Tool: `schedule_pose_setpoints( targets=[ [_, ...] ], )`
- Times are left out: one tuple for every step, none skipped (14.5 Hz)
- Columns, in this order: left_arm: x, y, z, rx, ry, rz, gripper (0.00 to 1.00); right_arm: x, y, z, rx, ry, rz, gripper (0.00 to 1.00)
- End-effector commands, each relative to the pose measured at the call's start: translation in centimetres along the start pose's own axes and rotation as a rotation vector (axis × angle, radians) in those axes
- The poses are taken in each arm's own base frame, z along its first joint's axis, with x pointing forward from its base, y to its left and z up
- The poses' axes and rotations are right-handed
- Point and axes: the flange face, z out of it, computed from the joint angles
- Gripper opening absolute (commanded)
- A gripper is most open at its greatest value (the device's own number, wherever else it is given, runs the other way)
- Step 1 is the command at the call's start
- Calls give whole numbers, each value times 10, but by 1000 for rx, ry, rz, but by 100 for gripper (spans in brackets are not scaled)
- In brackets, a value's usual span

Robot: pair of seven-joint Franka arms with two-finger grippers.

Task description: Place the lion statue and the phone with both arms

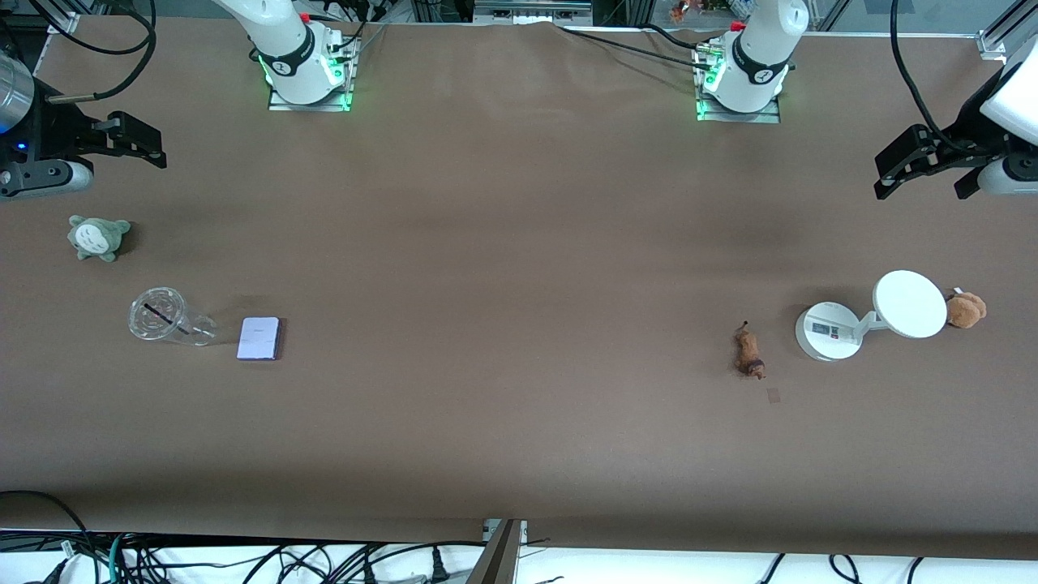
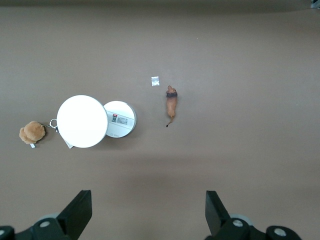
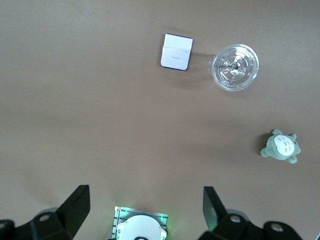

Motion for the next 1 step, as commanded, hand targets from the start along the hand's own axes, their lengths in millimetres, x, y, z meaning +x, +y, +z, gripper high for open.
schedule_pose_setpoints(
  targets=[
    [15,4,22,25,-42,19,100,2,-1,-6,-9,9,-6,100]
  ],
)
